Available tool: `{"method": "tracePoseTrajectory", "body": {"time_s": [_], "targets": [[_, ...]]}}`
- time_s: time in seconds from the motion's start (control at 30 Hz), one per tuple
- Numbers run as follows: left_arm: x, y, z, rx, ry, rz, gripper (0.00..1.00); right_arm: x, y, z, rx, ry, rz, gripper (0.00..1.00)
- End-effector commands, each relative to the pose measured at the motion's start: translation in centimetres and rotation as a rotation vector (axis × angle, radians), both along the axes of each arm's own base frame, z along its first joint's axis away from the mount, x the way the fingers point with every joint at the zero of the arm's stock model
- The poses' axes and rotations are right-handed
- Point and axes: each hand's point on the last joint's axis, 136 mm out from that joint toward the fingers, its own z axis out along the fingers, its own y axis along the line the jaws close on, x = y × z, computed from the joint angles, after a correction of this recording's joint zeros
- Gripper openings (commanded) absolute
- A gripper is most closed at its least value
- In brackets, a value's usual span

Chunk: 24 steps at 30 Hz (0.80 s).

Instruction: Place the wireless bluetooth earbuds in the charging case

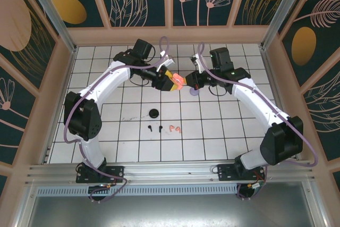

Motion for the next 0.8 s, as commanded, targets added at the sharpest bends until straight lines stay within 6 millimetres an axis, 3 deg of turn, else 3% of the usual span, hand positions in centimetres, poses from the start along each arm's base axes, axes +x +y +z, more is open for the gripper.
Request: {"method": "tracePoseTrajectory", "body": {"time_s": [0.0,0.37,0.5,0.53,0.63,0.77], "targets": [[-0.3,-0.2,0.4,-0.033,-0.008,-0.039,0.56,0.3,0.6,1.5,0.017,-0.031,0.015,0.0],[-0.3,-0.3,0.0,-0.044,-0.005,-0.048,0.24,0.4,1.2,1.4,0.017,-0.028,0.018,0.0],[-0.4,-0.2,-0.2,-0.051,-0.004,-0.049,0.08,0.9,1.1,1.9,0.015,-0.041,-0.004,0.0],[-0.4,-0.2,-0.3,-0.054,-0.005,-0.047,0.06,1.2,0.9,2.3,0.016,-0.05,-0.024,0.05],[-0.1,-0.2,-0.1,-0.072,-0.022,-0.007,0.0,1.8,0.2,3.3,0.02,-0.073,-0.089,0.43],[2.5,1.0,1.0,-0.158,-0.067,0.163,0.0,1.6,-1.4,3.7,0.033,-0.065,-0.171,0.57]]}}
